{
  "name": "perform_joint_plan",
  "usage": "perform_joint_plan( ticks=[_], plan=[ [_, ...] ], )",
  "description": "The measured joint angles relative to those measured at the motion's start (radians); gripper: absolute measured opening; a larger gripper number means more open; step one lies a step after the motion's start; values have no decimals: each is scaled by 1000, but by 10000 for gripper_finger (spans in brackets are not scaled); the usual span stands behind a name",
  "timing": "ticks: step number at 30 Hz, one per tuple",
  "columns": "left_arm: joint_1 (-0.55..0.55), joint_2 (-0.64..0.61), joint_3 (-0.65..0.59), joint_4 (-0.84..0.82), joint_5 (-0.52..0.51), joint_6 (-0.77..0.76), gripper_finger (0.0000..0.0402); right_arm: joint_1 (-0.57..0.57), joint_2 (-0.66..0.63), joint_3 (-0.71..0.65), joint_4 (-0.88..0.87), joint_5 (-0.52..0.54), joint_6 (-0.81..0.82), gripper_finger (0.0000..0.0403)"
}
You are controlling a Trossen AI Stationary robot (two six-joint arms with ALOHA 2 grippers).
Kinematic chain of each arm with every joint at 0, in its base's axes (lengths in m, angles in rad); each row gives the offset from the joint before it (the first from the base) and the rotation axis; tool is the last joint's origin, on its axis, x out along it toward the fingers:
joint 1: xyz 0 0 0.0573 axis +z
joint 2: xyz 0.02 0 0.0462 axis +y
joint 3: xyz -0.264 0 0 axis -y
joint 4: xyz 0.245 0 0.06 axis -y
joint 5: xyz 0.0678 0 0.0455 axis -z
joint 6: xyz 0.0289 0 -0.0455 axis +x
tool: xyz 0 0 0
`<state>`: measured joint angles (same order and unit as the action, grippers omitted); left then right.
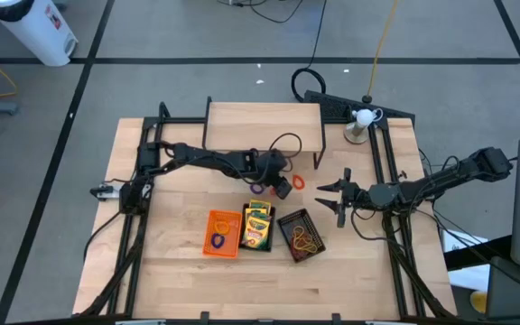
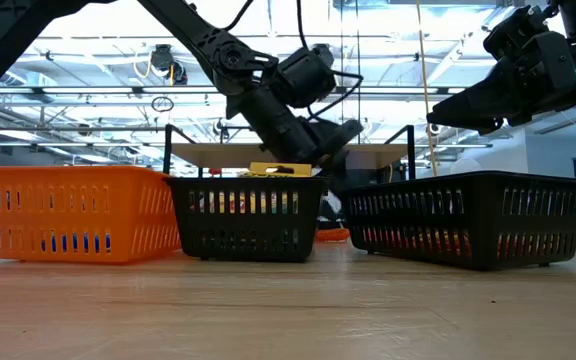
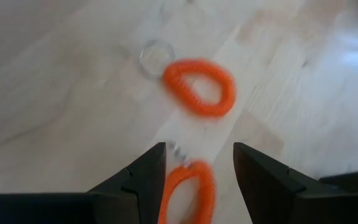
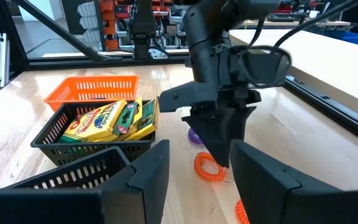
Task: Pick & Place Office Desk Supplies
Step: Put the orange keychain into the orange bin
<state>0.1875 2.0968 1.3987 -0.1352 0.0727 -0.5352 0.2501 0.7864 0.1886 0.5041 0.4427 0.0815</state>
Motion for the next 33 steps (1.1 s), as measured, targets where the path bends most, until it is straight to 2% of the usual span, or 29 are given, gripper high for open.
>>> perform_joint_plan(
  ticks=[33],
  plan=[
    [-11,24,0,29,36,-76,186,0,0,0,0,1,1,155]
  ],
)
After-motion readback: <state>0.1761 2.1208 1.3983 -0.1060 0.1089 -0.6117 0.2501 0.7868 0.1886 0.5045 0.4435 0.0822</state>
